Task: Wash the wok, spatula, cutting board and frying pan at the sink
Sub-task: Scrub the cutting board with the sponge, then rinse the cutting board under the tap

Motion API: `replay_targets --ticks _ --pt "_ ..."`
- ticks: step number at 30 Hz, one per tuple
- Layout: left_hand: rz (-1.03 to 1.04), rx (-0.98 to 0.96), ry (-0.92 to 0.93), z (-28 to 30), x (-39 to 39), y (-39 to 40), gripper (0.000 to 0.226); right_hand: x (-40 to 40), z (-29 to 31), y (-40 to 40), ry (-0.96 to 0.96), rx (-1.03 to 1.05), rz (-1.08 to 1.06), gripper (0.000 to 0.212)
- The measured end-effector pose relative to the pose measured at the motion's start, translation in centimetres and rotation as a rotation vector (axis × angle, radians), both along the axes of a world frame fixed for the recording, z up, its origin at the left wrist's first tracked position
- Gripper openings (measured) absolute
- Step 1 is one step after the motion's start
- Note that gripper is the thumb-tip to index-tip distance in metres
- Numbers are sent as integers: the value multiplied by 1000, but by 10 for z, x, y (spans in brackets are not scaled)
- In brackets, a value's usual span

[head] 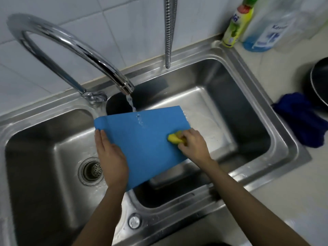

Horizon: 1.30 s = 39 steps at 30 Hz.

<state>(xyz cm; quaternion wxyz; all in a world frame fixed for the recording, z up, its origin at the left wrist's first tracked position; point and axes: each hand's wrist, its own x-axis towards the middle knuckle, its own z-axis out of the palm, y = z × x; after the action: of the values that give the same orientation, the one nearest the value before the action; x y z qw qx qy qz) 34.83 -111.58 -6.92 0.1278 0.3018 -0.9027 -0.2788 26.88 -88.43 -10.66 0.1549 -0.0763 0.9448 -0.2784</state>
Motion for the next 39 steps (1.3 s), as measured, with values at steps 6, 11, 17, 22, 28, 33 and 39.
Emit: replay_targets --ticks 6,11,17,22,28,33,39 --pt "-24 13 -18 7 4 2 53 -59 60 72 490 49 -157 31" --pt "-15 7 -13 6 1 4 51 -142 96 148 517 245 -358 32" --pt "3 12 -22 7 -4 9 53 -187 82 185 401 333 -397 30" --pt "26 8 -26 10 -4 13 54 -150 67 155 597 227 -417 36" --pt "34 39 -26 7 -3 7 54 19 19 -4 149 -471 102 34" --pt "18 51 -27 3 -1 3 52 67 24 -118 -32 -610 256 51" --pt "-12 20 -19 -5 0 -1 55 12 7 -148 201 -475 608 53"
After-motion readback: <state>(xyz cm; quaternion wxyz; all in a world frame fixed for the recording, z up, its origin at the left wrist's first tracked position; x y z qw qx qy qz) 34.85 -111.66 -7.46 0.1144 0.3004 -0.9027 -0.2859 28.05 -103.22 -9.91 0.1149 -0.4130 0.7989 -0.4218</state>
